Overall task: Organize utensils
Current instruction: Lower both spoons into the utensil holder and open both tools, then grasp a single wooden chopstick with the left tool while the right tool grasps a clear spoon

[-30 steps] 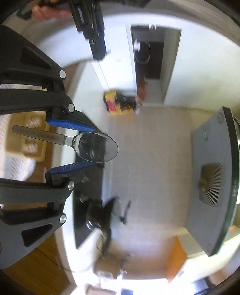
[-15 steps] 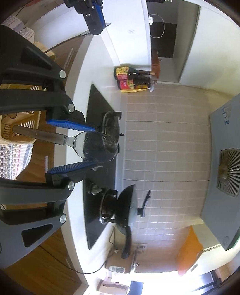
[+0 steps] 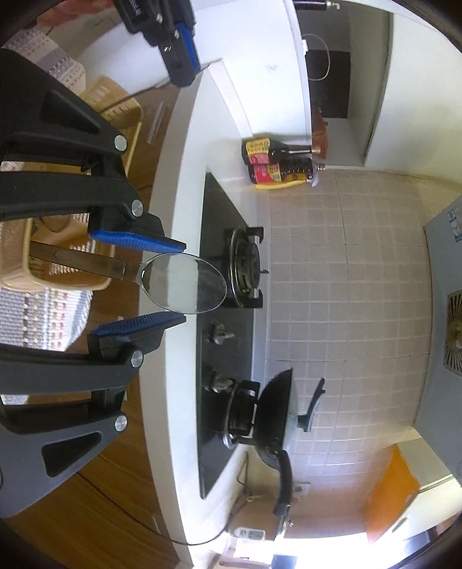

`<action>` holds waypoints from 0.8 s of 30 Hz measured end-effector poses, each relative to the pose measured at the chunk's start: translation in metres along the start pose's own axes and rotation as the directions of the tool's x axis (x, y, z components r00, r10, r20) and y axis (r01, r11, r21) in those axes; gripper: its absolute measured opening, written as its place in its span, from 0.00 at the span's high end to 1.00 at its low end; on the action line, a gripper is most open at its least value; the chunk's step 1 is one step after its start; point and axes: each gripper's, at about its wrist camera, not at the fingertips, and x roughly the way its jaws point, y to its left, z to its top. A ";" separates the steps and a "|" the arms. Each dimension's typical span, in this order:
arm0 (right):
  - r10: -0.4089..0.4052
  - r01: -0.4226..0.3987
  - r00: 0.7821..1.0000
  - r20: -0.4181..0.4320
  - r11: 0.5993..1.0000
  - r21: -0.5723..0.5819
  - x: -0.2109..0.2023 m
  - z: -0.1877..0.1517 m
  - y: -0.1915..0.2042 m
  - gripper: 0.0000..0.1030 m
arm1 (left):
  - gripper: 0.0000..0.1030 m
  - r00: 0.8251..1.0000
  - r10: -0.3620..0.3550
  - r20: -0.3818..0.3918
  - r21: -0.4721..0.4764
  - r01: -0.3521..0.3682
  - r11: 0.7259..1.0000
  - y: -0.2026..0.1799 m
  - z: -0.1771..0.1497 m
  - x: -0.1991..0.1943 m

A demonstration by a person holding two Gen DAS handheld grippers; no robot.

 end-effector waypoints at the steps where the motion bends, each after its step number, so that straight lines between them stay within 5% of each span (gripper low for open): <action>1: 0.013 -0.012 1.000 -0.007 1.000 0.009 -0.002 0.000 -0.001 0.70 | 0.69 1.000 -0.005 -0.006 -0.002 0.005 1.000 0.000 -0.001 0.000; 11: 0.134 -0.125 0.985 -0.111 0.988 0.089 -0.024 0.001 -0.009 0.70 | 0.59 0.996 -0.071 -0.045 -0.067 0.068 0.995 0.005 -0.005 -0.019; 14: 0.159 -0.146 0.979 -0.124 0.983 0.112 -0.034 0.001 -0.010 0.59 | 0.56 0.994 -0.095 -0.056 -0.086 0.090 0.992 0.007 -0.007 -0.028; 24: 0.138 -0.122 0.978 -0.156 0.987 0.108 -0.079 -0.004 -0.005 0.58 | 0.51 0.984 -0.160 -0.080 -0.030 0.158 0.987 -0.012 -0.024 -0.071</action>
